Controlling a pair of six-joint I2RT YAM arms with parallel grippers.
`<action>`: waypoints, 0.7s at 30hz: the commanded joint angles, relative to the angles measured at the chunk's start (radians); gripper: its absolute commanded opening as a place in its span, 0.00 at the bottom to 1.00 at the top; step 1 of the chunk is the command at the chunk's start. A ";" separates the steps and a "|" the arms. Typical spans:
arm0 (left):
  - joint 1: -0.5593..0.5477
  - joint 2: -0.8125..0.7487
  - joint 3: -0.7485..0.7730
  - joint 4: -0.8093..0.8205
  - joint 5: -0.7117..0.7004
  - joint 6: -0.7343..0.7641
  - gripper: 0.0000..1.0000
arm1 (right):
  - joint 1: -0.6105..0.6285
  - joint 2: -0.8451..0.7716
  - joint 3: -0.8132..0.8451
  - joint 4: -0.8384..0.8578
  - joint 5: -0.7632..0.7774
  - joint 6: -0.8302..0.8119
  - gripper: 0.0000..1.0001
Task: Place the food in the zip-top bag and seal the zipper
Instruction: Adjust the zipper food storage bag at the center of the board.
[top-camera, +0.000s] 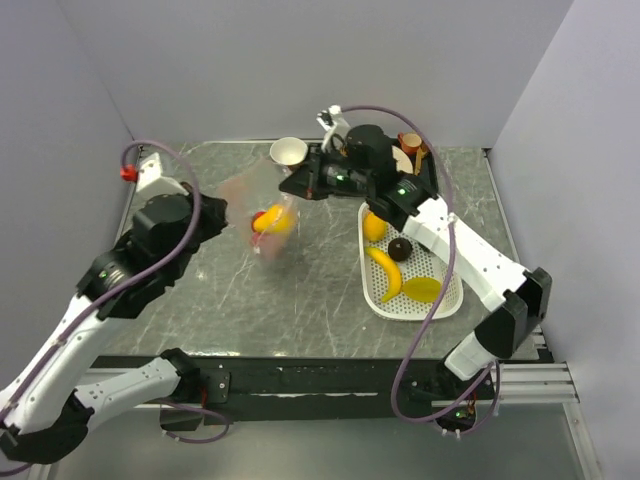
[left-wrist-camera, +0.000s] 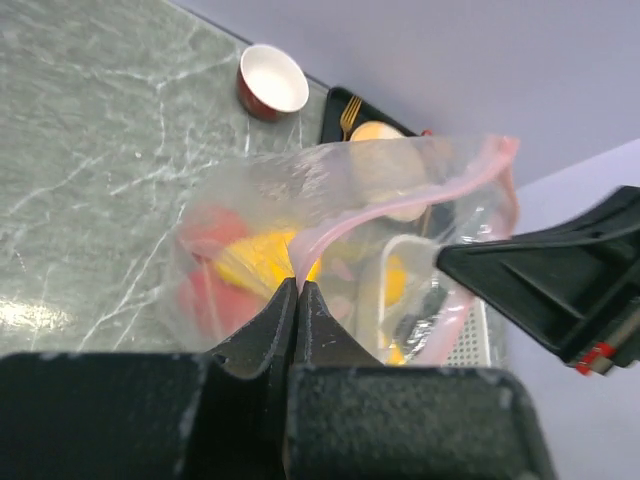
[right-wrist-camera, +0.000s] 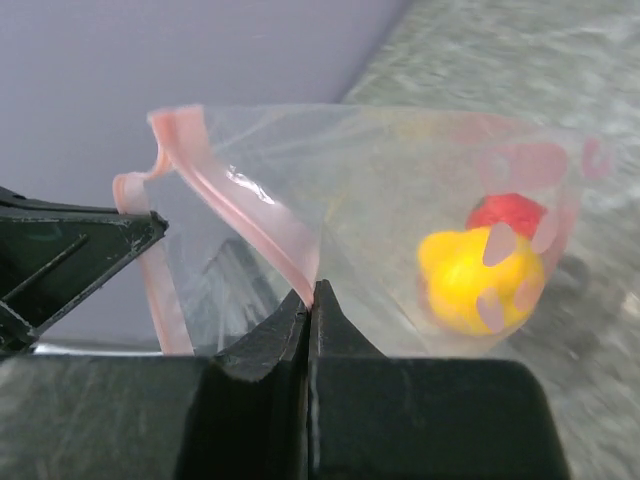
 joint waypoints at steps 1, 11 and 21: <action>0.004 -0.041 0.019 -0.084 -0.074 0.004 0.01 | 0.074 0.105 0.093 -0.051 -0.051 -0.036 0.01; 0.004 -0.015 -0.086 -0.015 0.033 0.002 0.01 | 0.106 0.151 -0.010 -0.077 0.047 -0.052 0.06; 0.003 0.100 -0.249 0.143 0.222 -0.036 0.01 | 0.102 0.049 -0.323 -0.008 0.197 -0.014 0.10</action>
